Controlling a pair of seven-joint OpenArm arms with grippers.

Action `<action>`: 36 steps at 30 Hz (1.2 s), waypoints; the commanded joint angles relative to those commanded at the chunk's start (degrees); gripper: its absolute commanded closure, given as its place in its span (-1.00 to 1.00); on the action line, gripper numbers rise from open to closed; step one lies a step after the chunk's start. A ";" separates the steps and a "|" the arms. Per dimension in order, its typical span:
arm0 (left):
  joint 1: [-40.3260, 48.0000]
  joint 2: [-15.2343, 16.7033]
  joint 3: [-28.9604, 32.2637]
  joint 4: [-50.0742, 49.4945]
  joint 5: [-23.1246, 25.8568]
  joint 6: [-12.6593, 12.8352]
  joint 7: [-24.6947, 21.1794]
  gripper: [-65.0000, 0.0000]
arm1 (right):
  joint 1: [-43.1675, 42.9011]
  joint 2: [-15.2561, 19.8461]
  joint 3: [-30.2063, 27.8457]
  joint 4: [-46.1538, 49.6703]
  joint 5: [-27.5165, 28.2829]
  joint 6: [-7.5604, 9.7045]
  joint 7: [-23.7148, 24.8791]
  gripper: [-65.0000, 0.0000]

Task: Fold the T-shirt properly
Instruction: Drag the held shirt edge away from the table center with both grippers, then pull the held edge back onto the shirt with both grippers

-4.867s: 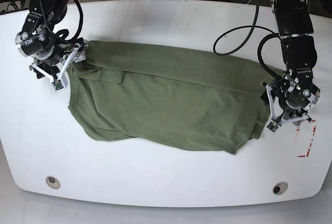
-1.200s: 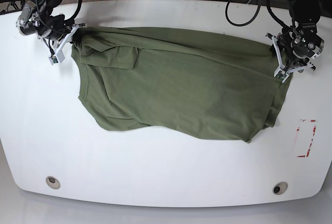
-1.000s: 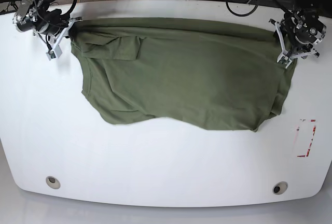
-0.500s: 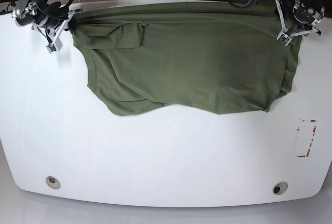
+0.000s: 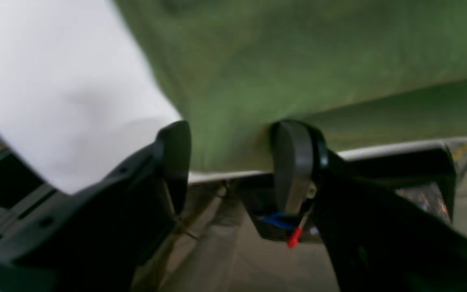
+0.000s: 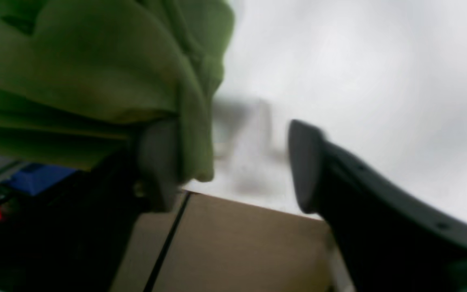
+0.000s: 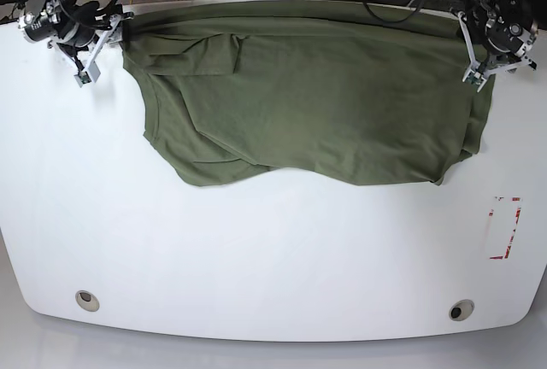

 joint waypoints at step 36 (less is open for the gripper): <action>-15.56 1.14 0.70 1.23 0.09 0.00 -0.62 -0.56 | 5.01 -8.44 -14.95 2.99 -11.25 0.00 4.57 -0.32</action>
